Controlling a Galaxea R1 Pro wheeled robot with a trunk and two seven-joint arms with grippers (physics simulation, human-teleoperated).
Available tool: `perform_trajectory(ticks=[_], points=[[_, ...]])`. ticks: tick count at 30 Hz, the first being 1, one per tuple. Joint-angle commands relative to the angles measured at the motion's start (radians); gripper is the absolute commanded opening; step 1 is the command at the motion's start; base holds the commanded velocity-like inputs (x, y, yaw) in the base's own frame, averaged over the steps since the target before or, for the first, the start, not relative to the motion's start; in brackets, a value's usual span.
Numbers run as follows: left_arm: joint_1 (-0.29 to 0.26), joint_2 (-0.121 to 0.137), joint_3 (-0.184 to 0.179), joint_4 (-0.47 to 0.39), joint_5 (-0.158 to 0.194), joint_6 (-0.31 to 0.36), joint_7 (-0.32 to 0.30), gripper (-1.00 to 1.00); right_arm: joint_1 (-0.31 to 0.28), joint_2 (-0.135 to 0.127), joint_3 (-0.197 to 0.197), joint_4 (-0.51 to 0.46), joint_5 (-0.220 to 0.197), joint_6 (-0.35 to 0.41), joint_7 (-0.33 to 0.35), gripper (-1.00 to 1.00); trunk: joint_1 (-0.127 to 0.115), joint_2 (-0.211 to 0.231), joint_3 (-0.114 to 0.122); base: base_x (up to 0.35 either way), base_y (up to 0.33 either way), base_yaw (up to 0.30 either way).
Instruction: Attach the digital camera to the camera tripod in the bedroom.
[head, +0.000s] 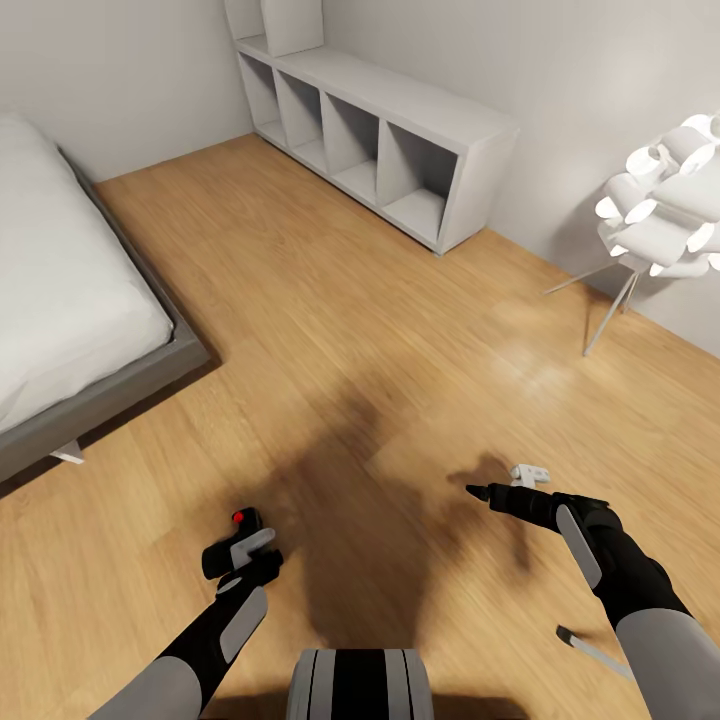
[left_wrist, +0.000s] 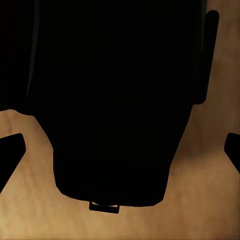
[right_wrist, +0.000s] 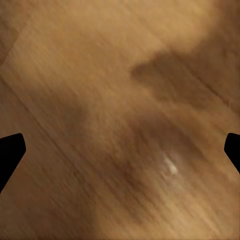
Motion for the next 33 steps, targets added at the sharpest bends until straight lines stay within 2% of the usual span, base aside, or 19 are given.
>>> perform_trajectory(ticks=[1, 33], points=[[0.000, 0.001, -0.007, -0.002, 0.007, 0.002, 0.008, 1.00, 0.000, 0.000, -0.002, -0.001, -0.002, 0.006, 0.003, 1.00, 0.000, 0.000, -0.001, 0.001, 0.000, 0.000], [0.000, 0.004, 0.002, -0.001, 0.007, -0.003, 0.008, 1.00, 0.000, 0.000, -0.002, -0.001, -0.002, 0.006, 0.003, 1.00, 0.000, 0.000, -0.001, 0.017, 0.000, 0.000]])
